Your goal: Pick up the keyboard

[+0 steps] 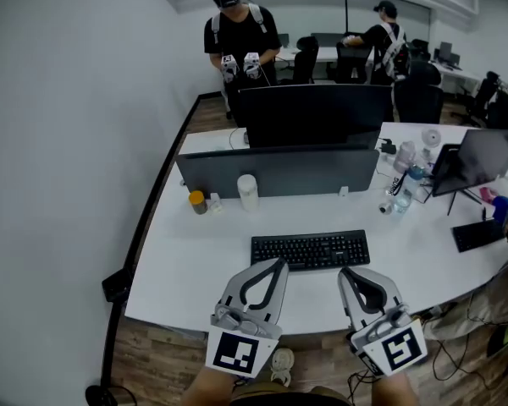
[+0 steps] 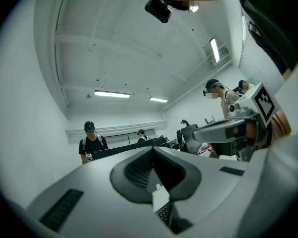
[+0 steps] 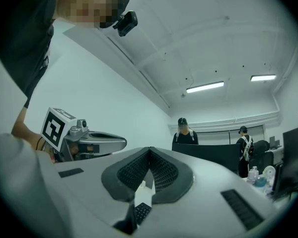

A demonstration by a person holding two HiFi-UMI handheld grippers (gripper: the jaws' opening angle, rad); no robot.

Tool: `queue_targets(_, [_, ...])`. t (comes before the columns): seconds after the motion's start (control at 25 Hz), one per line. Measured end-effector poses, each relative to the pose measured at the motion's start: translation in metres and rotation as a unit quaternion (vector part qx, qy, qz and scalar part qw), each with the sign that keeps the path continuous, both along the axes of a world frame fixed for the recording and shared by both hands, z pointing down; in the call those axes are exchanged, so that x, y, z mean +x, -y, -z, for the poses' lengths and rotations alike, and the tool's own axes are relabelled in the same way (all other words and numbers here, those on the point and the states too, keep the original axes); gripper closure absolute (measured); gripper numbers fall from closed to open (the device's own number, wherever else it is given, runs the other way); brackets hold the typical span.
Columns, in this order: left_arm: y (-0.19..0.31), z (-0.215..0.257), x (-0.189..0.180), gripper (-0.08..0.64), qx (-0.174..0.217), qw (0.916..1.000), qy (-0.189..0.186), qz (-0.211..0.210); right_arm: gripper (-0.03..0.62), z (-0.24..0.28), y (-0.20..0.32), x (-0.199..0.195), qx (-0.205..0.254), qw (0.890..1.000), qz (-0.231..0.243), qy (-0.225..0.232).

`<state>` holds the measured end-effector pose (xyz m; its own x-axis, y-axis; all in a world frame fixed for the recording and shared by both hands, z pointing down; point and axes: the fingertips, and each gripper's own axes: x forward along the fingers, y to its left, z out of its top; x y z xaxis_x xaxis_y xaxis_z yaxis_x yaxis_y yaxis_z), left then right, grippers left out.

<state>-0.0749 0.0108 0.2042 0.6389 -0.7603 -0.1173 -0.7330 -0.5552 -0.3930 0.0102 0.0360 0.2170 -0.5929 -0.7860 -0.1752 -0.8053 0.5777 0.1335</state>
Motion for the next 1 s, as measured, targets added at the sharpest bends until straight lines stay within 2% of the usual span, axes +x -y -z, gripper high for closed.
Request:
queue_targets(0.2, [0.026,0.003,-0.009,0.551,0.003,1.0000,-0.005,-0.005,0.560,0.005,0.025,-0.010,0.004,1.000,-0.011,-0.005])
queue_targets(0.4, [0.056,-0.002,-0.013,0.551,0.001,1.0000,0.004,0.009,0.560,0.007,0.046,-0.014,0.008,1.000,-0.020,-0.009])
queue_targets(0.8, [0.103,-0.003,-0.012,0.551,0.018,0.9995,0.028,-0.003,0.560,0.011,0.095,-0.025,0.016,0.999,-0.033,-0.026])
queue_targets(1.0, [0.125,-0.005,-0.016,0.551,0.020,0.9995,0.022,-0.009,0.560,0.008,0.118,-0.029,0.020,0.998,-0.044,-0.026])
